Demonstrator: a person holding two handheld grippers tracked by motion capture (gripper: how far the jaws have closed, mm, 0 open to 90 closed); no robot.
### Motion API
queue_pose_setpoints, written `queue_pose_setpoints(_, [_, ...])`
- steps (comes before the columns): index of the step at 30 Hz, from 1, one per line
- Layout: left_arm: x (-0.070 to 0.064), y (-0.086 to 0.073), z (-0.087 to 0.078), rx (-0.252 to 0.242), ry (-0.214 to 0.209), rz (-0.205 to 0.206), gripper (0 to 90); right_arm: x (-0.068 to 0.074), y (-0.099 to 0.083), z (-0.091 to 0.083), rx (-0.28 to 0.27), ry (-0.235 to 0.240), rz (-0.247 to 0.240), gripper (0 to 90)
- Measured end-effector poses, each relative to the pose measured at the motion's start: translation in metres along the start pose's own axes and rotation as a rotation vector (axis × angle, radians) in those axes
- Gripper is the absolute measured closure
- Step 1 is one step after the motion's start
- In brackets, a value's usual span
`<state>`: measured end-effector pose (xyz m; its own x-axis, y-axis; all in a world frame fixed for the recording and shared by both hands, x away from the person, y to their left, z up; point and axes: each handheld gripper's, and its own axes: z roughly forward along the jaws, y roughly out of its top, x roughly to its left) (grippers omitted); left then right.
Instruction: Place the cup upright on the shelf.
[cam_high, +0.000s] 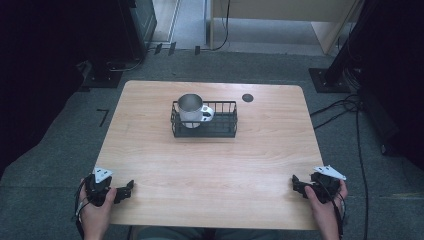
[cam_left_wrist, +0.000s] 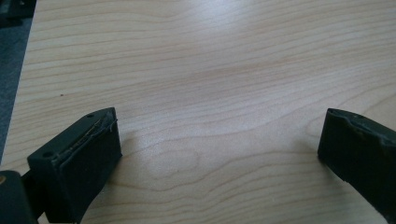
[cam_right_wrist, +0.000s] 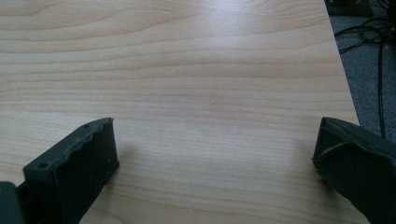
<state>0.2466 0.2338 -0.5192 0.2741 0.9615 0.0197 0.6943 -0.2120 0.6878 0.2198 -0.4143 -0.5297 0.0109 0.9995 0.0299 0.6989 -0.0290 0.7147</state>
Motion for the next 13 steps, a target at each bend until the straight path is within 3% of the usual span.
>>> queue_pose_setpoints(1, [-0.0018, 0.0012, 0.0011, 0.000, 0.012, -0.015, 0.0, 0.0000, 0.0000, 0.0000, 0.000, 0.000, 0.000, 0.0])
queue_pose_setpoints(9, [-0.0033, 0.0024, 0.0022, 0.000, 0.021, -0.023, 0.0, 0.0000, 0.0000, 0.0000, 0.000, 0.000, 0.000, 0.0])
queue_pose_setpoints(13, [-0.0076, 0.0042, 0.0039, -0.001, 0.057, -0.063, 0.0, -0.0001, 0.0000, 0.0000, 0.000, 0.000, -0.001, 0.0])
